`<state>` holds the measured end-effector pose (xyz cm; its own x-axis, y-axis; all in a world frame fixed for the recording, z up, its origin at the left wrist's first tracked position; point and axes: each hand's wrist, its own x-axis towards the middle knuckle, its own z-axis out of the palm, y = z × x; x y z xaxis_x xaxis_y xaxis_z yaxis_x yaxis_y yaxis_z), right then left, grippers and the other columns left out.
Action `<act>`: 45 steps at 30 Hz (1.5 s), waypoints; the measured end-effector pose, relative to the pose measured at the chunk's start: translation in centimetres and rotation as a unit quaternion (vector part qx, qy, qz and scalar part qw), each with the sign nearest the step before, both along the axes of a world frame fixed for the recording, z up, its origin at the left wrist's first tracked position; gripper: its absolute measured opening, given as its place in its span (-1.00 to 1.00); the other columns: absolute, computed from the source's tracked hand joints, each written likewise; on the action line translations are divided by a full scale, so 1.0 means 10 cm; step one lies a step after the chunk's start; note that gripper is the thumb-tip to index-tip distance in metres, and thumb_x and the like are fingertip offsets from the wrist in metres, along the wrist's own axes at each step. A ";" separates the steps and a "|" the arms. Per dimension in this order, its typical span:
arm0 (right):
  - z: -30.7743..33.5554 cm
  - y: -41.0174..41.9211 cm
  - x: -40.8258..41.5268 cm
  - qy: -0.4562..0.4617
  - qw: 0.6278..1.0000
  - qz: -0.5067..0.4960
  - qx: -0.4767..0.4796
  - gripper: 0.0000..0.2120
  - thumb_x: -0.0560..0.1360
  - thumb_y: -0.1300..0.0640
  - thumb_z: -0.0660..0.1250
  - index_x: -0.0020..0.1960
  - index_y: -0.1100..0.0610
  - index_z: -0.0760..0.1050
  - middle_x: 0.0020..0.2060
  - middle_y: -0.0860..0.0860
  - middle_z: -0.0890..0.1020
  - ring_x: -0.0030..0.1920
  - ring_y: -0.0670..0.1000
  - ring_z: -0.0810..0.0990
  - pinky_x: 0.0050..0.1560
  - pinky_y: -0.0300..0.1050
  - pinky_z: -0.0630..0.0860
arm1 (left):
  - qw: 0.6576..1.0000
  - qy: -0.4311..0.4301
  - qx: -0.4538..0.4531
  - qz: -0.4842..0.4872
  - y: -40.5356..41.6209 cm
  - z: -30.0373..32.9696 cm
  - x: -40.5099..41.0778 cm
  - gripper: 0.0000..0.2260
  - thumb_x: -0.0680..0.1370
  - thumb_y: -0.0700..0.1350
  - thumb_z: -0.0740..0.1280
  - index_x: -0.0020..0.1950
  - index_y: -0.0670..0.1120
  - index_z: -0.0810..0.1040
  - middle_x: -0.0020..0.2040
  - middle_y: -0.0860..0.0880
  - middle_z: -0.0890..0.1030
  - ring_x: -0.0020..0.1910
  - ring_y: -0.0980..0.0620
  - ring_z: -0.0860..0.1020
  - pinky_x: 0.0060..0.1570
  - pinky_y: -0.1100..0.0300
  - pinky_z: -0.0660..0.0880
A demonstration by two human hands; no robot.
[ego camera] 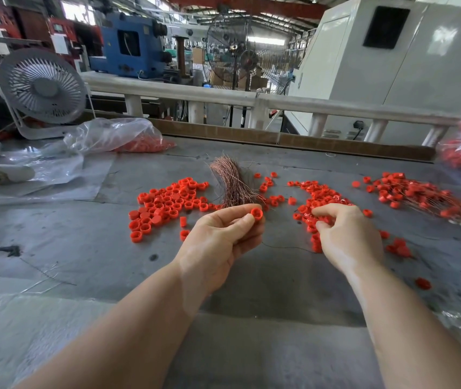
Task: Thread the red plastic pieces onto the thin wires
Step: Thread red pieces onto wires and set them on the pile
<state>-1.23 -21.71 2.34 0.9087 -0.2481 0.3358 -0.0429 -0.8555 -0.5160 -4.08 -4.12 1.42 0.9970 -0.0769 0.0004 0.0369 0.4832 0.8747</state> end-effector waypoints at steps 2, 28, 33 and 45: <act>0.01 -0.01 -0.01 -0.008 0.999 -0.028 -0.013 -0.86 0.48 0.16 0.33 0.01 0.01 0.59 -0.03 0.04 0.64 0.03 0.15 0.55 -0.06 -0.07 0.46 | 1.000 -0.002 0.003 0.001 0.00 0.00 0.00 -0.82 0.52 -0.32 0.25 -0.12 -0.12 0.62 -0.30 -0.02 0.66 -0.35 0.16 0.61 -0.31 0.30 0.57; -0.07 0.18 -0.07 0.000 0.991 0.134 -0.023 -0.86 0.44 0.13 0.41 -0.01 0.08 0.64 -0.10 -0.01 0.65 -0.05 0.03 0.56 0.00 -0.13 0.46 | 1.000 -0.012 0.022 -0.007 -0.01 0.01 -0.02 -0.83 0.53 -0.31 0.25 -0.10 -0.12 0.61 -0.32 0.01 0.66 -0.34 0.16 0.61 -0.31 0.32 0.56; -0.09 0.21 -0.07 0.013 0.987 0.144 -0.071 -0.95 0.46 0.16 0.38 -0.10 0.05 0.61 -0.15 -0.05 0.52 -0.01 0.02 0.50 -0.08 -0.16 0.37 | 1.000 -0.010 0.026 -0.012 0.00 0.00 -0.02 -0.84 0.52 -0.30 0.26 -0.08 -0.12 0.61 -0.30 0.00 0.66 -0.33 0.16 0.62 -0.30 0.32 0.56; -0.04 0.22 -0.12 -0.027 0.985 0.169 -0.017 -0.89 0.41 0.24 0.42 -0.21 0.06 0.56 -0.29 -0.05 0.61 -0.19 0.00 0.56 -0.14 -0.12 0.46 | 0.999 -0.015 0.037 -0.017 -0.01 0.01 -0.03 -0.84 0.52 -0.27 0.27 -0.07 -0.08 0.61 -0.28 0.03 0.67 -0.32 0.18 0.61 -0.31 0.34 0.55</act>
<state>-2.45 -19.51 1.90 0.9181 0.0776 0.3888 0.2741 -0.8327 -0.4811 -4.35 -4.21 1.49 0.9935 -0.1109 0.0239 0.0246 0.4165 0.9088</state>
